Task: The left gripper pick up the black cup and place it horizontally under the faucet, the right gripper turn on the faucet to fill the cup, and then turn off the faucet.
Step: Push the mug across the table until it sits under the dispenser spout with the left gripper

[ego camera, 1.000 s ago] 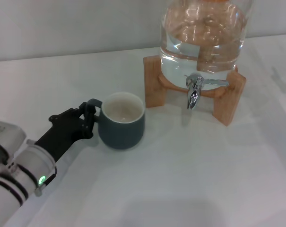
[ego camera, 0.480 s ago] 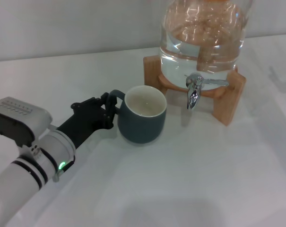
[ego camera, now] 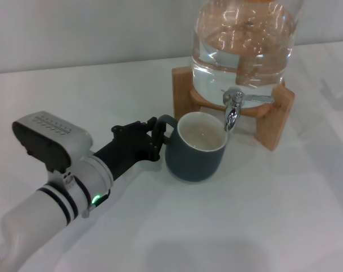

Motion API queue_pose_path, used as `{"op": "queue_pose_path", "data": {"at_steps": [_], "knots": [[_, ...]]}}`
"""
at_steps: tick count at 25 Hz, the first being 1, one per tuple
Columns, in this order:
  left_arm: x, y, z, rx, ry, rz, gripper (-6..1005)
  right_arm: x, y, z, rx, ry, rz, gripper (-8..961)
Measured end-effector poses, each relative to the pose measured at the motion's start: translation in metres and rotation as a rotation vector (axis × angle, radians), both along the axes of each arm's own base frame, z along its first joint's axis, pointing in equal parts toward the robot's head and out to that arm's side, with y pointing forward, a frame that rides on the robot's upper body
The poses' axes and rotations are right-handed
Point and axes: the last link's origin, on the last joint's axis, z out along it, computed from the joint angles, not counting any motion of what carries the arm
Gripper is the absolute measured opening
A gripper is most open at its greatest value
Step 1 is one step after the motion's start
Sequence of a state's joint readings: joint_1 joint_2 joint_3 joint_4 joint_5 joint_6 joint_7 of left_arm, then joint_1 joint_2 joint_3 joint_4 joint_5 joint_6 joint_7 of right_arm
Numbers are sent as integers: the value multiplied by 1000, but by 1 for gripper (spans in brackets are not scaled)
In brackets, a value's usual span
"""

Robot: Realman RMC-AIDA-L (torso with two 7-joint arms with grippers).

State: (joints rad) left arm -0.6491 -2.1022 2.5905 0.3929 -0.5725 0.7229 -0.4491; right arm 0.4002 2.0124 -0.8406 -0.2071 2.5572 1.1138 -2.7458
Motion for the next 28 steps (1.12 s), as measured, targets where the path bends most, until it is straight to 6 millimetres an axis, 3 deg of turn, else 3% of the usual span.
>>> {"op": "queue_pose_path", "data": {"at_steps": [28], "knots": [[19, 4, -13, -63, 100, -108, 147, -3, -2, -1, 5, 7, 24, 838]]}}
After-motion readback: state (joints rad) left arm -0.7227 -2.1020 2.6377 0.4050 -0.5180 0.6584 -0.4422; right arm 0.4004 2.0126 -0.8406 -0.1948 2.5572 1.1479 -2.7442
